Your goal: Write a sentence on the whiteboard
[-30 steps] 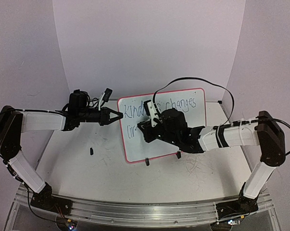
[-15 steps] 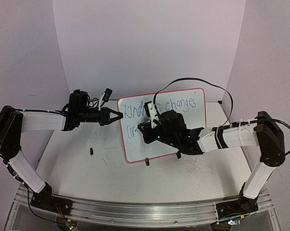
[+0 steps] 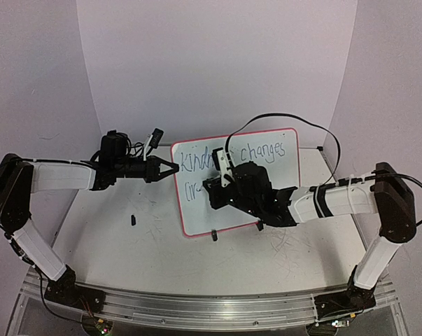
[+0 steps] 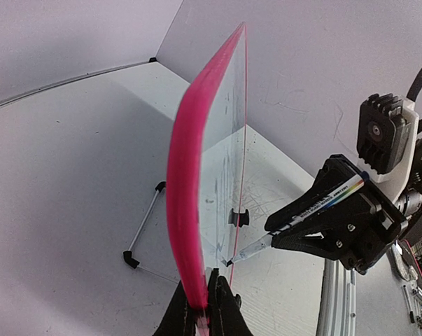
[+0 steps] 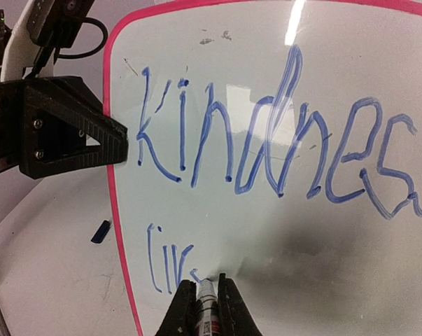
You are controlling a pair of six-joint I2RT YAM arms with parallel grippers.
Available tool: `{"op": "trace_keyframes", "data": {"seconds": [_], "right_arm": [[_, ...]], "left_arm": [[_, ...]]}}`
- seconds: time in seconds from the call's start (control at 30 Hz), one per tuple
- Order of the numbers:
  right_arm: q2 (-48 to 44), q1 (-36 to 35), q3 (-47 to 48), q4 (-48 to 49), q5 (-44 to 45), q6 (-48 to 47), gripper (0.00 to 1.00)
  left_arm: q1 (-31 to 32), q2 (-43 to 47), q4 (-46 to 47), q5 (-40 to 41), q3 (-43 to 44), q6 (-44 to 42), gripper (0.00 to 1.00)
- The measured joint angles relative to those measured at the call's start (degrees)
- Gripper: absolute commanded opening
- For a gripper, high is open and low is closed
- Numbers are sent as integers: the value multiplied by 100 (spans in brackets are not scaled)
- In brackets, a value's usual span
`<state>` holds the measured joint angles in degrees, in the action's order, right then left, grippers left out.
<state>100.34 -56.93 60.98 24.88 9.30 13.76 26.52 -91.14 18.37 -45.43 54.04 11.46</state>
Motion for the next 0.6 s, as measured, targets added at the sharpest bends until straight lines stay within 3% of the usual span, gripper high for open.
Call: {"op": "trace_keyframes", "data": {"seconds": [0.6], "right_arm": [[-27, 21, 155, -9, 140, -191, 0]], "left_arm": [[2, -1, 0, 0, 0, -2, 0]]}}
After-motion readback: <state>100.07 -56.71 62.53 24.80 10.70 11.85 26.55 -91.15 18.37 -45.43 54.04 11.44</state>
